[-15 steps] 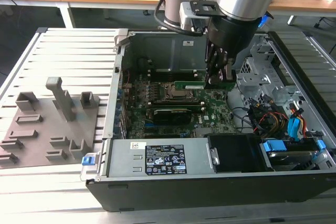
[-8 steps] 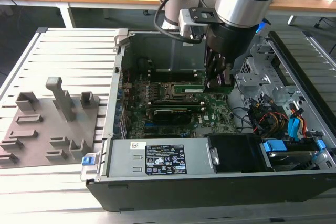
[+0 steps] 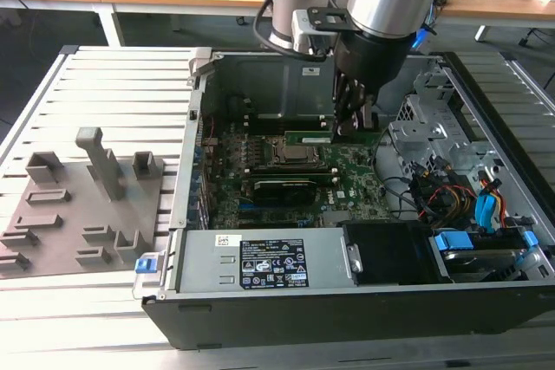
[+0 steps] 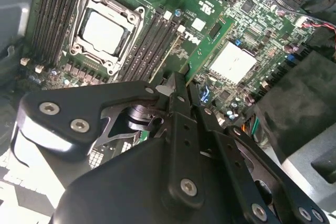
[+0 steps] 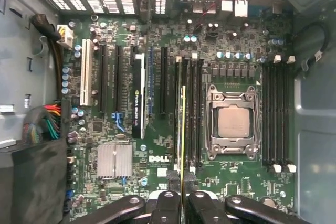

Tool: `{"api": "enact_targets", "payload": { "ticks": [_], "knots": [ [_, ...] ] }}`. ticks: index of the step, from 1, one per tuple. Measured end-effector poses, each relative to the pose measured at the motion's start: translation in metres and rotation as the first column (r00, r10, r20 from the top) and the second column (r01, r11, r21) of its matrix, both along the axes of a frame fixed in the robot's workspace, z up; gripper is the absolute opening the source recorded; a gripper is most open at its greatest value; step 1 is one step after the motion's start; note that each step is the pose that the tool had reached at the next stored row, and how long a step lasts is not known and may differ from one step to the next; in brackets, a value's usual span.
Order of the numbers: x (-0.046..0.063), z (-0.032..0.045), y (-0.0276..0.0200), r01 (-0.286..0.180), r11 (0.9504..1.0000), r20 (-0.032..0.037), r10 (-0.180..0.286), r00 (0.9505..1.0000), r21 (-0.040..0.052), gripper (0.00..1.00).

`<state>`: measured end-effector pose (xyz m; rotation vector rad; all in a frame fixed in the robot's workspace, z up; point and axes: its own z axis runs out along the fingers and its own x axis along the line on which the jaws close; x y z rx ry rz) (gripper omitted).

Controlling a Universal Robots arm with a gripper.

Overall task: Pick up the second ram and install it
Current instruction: 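Insert the second ram into the second slot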

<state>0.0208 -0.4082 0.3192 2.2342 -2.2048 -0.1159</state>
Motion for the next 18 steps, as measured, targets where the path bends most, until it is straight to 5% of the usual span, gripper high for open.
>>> {"api": "enact_targets", "payload": {
  "ticks": [18],
  "knots": [
    [-0.004, -0.0211, 0.0168, 0.0, 1.0, 0.0, 0.0, 1.0, 0.0, 0.14]
  ]
}}
